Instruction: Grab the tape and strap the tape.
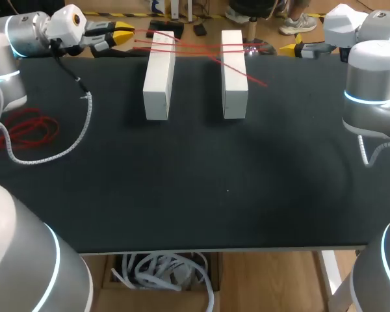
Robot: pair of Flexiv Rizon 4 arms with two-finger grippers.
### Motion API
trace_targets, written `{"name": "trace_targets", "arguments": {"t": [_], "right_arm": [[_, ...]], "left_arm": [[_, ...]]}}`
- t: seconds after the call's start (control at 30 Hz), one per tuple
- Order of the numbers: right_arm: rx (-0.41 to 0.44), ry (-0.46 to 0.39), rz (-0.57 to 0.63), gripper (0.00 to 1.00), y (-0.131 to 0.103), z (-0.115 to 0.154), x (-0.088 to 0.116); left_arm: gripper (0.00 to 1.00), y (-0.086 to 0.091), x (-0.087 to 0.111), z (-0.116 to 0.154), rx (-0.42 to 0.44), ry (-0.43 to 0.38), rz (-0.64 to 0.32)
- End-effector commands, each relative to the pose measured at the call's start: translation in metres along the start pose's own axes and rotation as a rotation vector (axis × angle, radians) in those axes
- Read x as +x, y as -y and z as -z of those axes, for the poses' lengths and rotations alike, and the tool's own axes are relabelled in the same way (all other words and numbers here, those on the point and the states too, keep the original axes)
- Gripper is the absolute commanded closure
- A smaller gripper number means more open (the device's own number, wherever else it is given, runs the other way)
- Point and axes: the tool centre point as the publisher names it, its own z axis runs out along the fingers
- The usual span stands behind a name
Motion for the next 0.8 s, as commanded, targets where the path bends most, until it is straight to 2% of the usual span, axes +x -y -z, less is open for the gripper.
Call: {"name": "trace_targets", "arguments": {"t": [0.03,0.2,0.27,0.33,0.37,0.43,0.67,0.7,0.73,0.77,0.8], "right_arm": [[0.0,0.0,0.0,0.0,0.0,0.0,0.0],[0.0,0.0,0.0,0.0,0.0,0.0,0.0],[0.0,0.0,0.0,0.0,0.0,0.0,0.0],[0.0,0.0,0.0,0.0,0.0,0.0,0.0],[0.0,0.0,0.0,0.0,0.0,0.0,0.0],[0.0,0.0,0.0,0.0,0.0,0.0,0.0],[0.0,0.0,0.0,0.0,0.0,0.0,0.0],[0.0,0.0,0.0,0.0,0.0,0.0,0.0],[0.0,0.0,0.0,0.0,0.0,0.0,0.0],[0.0,0.0,0.0,0.0,0.0,0.0,0.0],[0.0,0.0,0.0,0.0,0.0,0.0,0.0]], "left_arm": [[1.0,0.014,0.016,-0.01,-0.04,0.26,-0.007],[1.0,0.022,0.027,-0.016,-0.053,0.287,0.006],[1.0,0.025,0.031,-0.019,-0.01,0.298,-0.014],[1.0,0.027,0.035,-0.023,-0.045,0.29,0.034],[1.0,0.029,0.038,-0.026,-0.009,0.297,0.012],[1.0,0.033,0.043,-0.029,-0.022,0.304,0.039],[1.0,0.041,0.063,-0.04,0.122,0.337,0.003],[1.0,0.042,0.065,-0.04,0.094,0.339,0.025],[1.0,0.041,0.068,-0.041,0.095,0.333,0.041],[1.0,0.042,0.07,-0.043,0.129,0.347,0.014],[1.0,0.044,0.071,-0.043,0.104,0.347,0.031]]}}
